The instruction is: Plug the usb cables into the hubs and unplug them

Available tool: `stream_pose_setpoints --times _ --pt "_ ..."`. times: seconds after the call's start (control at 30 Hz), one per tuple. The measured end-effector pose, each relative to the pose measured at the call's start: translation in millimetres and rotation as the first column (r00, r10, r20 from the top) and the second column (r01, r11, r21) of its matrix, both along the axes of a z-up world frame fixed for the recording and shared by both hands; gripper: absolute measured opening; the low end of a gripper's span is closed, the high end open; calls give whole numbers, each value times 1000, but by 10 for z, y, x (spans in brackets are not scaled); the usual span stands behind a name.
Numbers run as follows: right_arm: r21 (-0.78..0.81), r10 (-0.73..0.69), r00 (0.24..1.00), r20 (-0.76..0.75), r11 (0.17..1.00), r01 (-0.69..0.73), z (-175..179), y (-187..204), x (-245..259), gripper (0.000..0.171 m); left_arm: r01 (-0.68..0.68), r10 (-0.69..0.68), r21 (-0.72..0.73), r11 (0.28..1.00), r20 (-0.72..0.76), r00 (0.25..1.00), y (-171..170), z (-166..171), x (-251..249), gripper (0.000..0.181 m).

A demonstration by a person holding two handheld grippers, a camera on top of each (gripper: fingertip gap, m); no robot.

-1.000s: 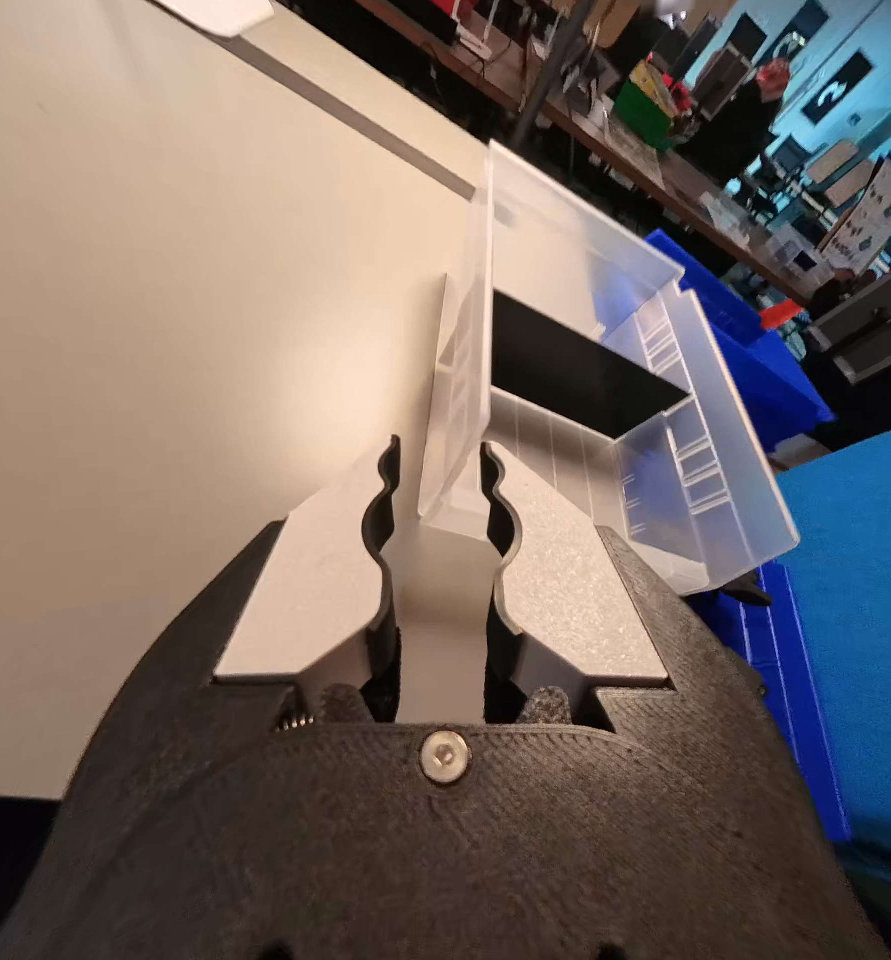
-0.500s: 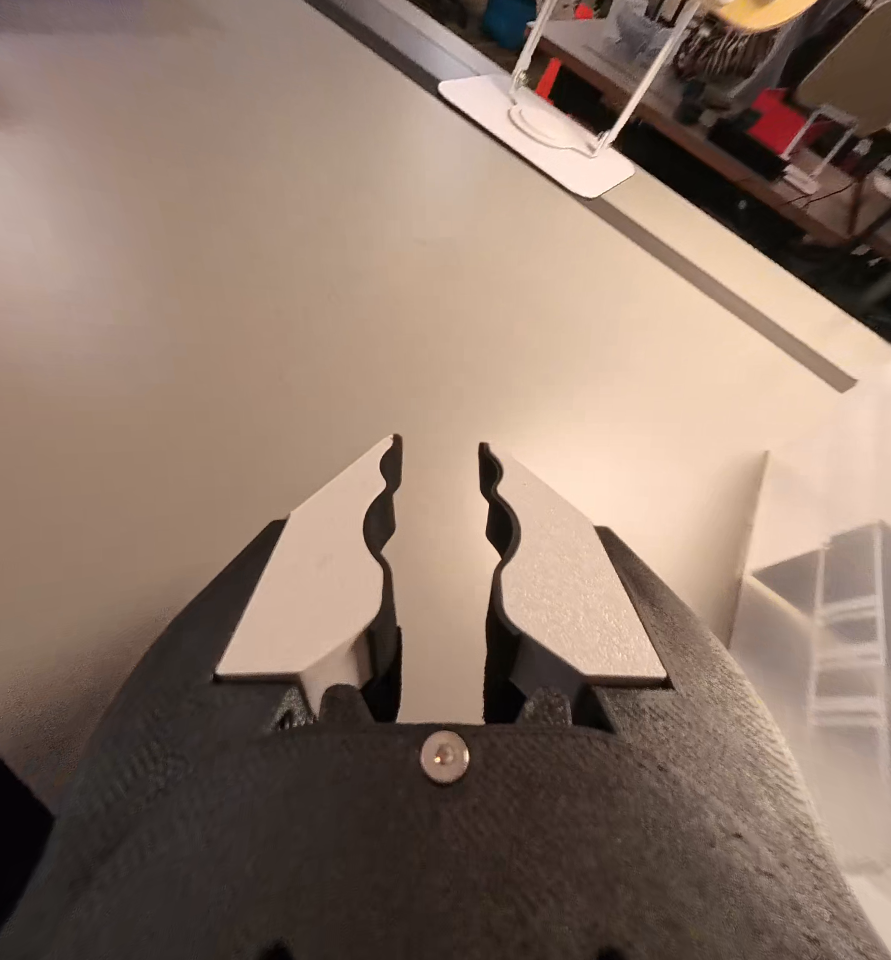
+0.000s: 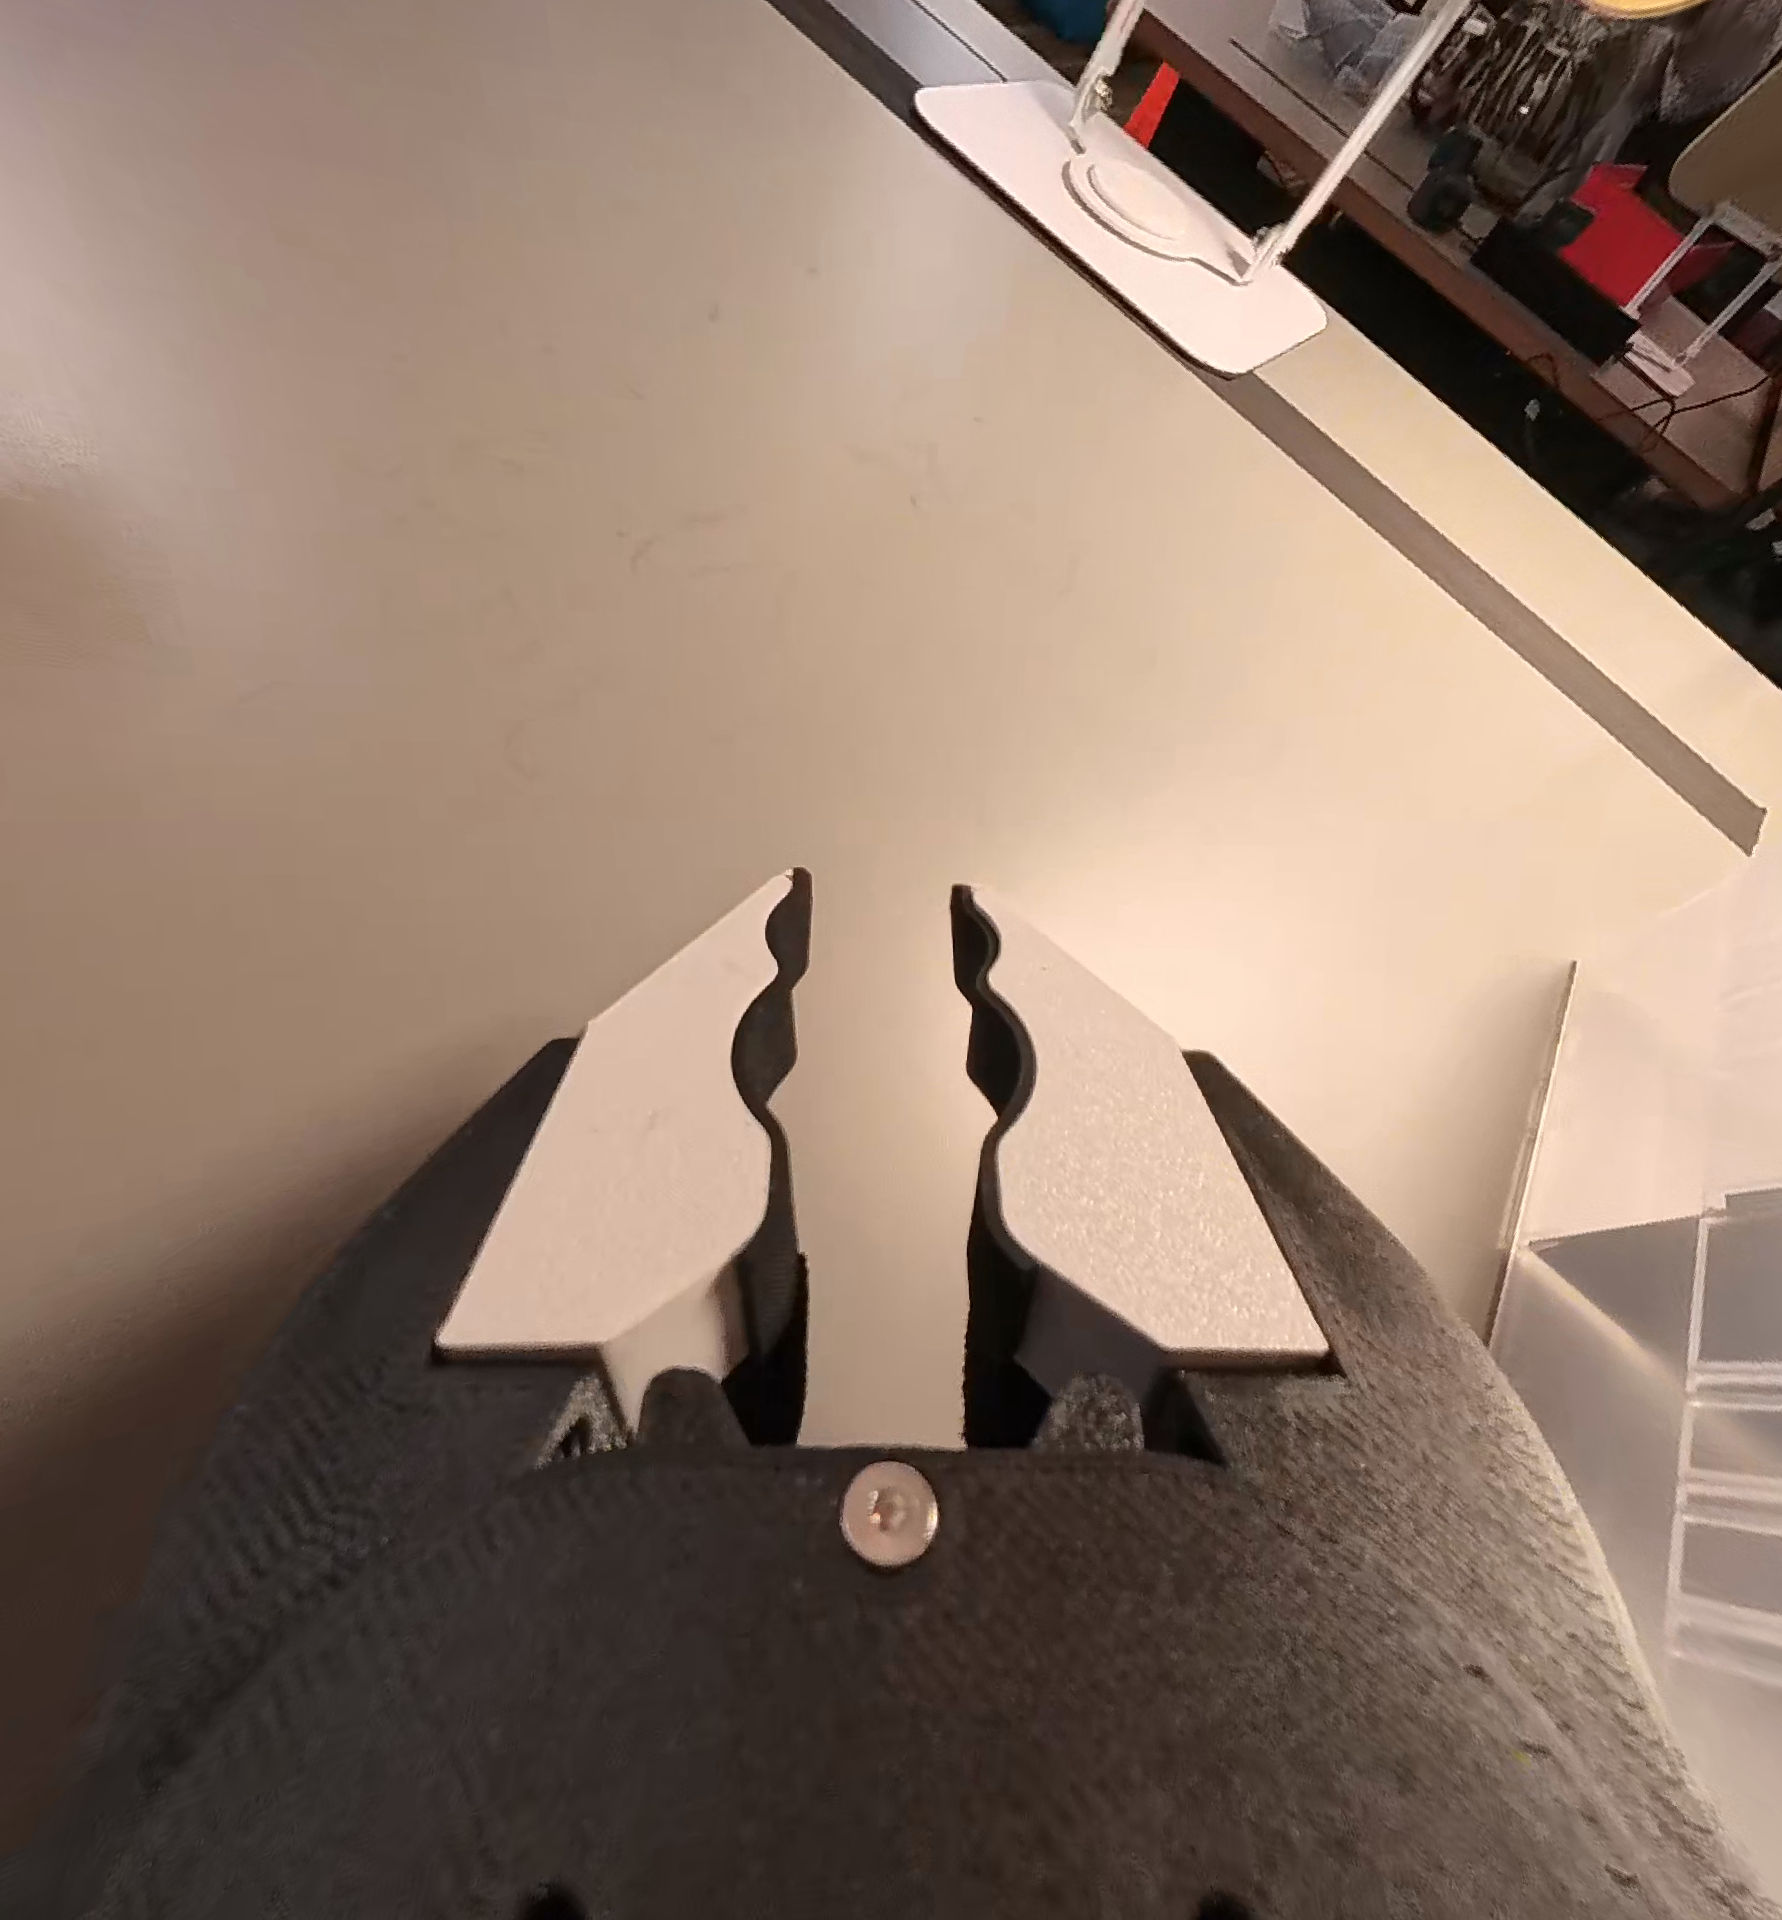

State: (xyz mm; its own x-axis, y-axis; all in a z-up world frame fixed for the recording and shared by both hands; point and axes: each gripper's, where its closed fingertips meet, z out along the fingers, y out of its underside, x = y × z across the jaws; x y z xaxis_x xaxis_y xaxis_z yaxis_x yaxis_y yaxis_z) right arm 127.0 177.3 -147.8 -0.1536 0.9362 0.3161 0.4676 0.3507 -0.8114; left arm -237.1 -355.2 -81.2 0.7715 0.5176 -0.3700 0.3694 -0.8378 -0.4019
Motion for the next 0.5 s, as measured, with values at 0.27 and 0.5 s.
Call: stream_pose_setpoints --times 0.27,0.5 --pt "5 59 998 -4 998 -59 7 -90 -150 27 4 -4 -193 981 0 1000 -110 600 206 31" --pt "7 122 992 -19 993 -122 75 -179 -303 27 -36 -16 -265 964 -193 981 -61 1335 419 31"
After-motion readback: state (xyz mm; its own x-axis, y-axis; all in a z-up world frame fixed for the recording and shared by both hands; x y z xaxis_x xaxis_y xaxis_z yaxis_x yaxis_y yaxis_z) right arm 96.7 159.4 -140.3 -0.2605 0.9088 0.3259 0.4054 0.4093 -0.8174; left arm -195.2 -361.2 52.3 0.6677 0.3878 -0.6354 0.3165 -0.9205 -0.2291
